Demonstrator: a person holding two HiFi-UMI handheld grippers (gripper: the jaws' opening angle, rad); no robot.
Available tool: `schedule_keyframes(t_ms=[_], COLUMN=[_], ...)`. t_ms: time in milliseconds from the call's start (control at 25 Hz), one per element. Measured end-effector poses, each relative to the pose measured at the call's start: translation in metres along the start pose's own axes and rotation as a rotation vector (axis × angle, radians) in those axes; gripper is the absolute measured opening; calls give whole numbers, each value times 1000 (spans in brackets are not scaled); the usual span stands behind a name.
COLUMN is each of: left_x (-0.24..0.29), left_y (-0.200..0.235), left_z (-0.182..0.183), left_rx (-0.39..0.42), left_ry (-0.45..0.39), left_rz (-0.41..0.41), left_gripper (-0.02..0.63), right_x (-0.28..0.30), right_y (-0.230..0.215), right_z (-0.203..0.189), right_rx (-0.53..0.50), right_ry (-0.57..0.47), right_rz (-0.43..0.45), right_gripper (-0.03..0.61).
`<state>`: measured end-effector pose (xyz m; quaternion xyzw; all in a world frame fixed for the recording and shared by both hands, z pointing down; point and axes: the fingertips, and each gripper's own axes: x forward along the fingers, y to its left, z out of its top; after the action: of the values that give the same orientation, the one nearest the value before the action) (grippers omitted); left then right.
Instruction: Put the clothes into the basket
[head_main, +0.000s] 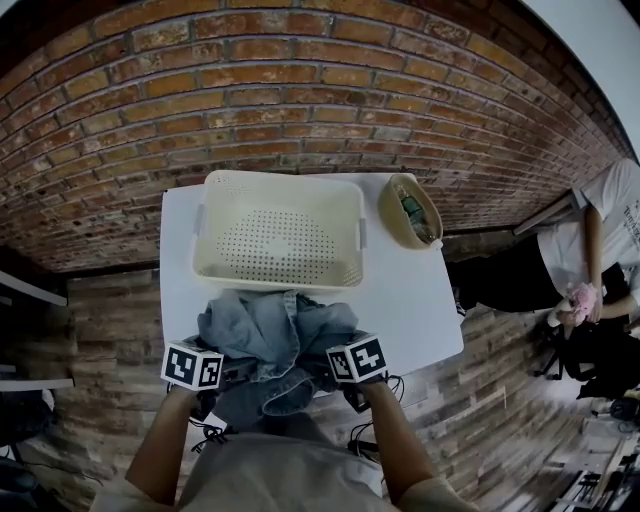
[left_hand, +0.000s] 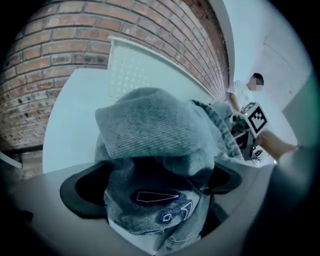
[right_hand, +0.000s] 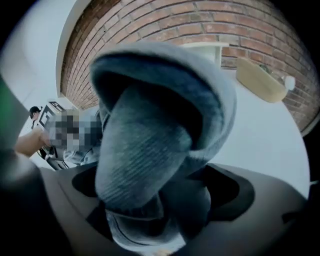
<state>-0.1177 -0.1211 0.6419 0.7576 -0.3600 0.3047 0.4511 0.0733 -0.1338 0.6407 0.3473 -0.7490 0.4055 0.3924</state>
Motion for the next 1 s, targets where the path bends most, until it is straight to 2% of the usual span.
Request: schedule_keyframes(t_ms=[160,400,640,880,1000], left_x=[8,22,30,37,37], left_y=[-3,-21,-44,-66,-73], left_z=[-3,2,11,17,19], left_rx=[-26,65,107,125,125], left_ry=[49,88,35,24,8], left_rz=[-78,-127,-257,-364,-418], left_gripper=[589,589,584,577,543], right_x=[8,16,17,20,18], right_y=[3,10,17,32,39], right_z=[-3,-5,-2,1,3], right_rx=[26,42,3,-68,-90], right_ry=[53,40,24,24,19], right_rz=[100,189,230,301,330], right_gripper=[579,577,572,509,467])
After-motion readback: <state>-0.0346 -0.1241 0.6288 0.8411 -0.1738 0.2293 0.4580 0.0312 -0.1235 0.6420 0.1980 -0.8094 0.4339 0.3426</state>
